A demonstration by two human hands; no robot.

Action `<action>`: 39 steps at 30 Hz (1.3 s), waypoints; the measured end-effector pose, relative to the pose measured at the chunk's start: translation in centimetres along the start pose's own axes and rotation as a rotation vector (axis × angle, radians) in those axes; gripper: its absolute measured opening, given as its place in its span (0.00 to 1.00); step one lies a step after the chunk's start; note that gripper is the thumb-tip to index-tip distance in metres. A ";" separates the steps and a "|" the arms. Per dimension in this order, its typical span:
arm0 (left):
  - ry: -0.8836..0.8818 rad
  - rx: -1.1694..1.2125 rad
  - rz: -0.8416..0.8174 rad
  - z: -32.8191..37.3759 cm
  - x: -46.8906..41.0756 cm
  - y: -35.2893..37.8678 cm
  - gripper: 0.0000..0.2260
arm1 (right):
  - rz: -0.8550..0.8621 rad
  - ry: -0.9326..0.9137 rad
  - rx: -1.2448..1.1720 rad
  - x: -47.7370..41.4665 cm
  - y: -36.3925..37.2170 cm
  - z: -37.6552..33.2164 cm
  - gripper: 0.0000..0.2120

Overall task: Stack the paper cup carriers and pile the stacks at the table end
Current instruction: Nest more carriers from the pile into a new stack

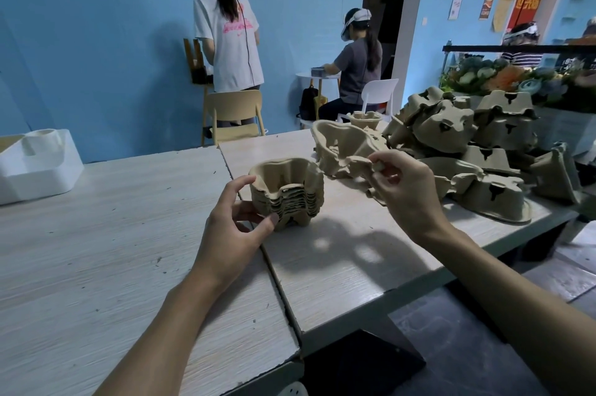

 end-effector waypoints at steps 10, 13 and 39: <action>0.030 0.056 -0.045 0.6 0.1 0.5 0.41 | -0.195 -0.021 -0.042 -0.7 5.1 -5.0 0.06; 0.035 0.085 -0.040 0.6 0.2 0.6 0.45 | -0.288 -0.013 -0.048 -0.5 5.3 -4.7 0.08; 0.022 0.018 -0.094 1.0 0.1 1.6 0.30 | -0.145 0.349 0.763 1.7 -7.3 8.9 0.08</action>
Point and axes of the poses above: each hand's wrist, its own x-axis away from the middle knuckle, its own y-axis out of the palm, z = x × y, the point moved 7 cm from there along -x, towards the middle knuckle, and after that the axes turned 13 degrees about -z, right-handed, at the moved point
